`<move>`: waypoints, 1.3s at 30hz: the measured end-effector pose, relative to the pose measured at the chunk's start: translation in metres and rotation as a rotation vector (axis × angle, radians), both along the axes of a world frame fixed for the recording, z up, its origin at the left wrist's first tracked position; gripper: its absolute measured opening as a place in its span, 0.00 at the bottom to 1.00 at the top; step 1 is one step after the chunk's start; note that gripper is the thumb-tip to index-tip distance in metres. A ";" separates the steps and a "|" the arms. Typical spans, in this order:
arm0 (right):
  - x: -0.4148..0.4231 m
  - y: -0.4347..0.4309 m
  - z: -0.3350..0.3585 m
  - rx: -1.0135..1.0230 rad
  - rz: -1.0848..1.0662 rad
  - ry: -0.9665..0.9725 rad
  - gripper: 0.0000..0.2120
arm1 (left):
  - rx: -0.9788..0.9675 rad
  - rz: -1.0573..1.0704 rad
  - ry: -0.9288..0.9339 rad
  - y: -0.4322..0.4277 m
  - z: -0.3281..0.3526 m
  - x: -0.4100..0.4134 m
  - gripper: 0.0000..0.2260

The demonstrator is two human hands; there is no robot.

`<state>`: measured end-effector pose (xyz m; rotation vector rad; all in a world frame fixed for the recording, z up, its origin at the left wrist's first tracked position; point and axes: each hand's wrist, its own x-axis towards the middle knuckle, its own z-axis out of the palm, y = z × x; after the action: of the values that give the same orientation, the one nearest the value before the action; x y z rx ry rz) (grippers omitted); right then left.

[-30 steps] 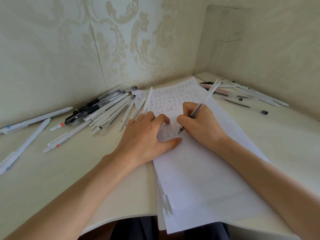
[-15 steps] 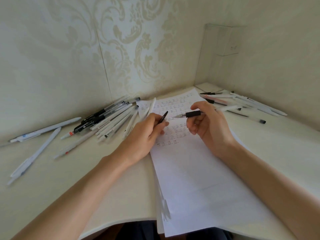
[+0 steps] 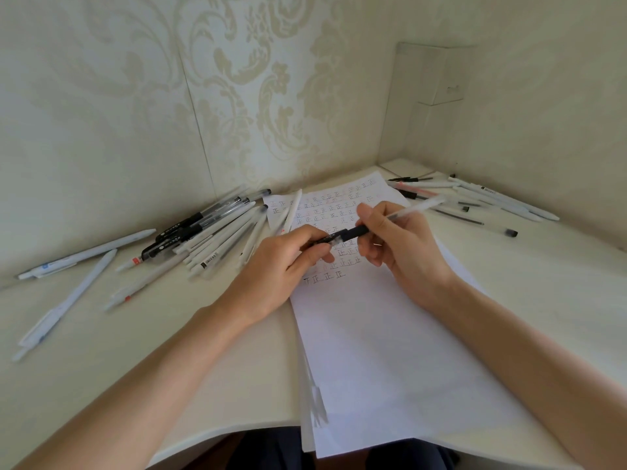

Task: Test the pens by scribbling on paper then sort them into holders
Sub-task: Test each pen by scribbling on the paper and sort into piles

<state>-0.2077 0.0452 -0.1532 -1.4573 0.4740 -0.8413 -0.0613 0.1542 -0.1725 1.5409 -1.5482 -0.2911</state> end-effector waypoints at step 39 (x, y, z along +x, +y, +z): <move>-0.065 -0.110 -0.013 -0.662 -0.734 1.051 0.14 | 0.315 0.130 -0.467 -0.031 -0.009 -0.021 0.40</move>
<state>-0.2726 -0.0648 -0.1662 -2.3618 1.7146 -0.7487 -0.0825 0.1228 -0.1818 2.0565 -1.8081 -0.1055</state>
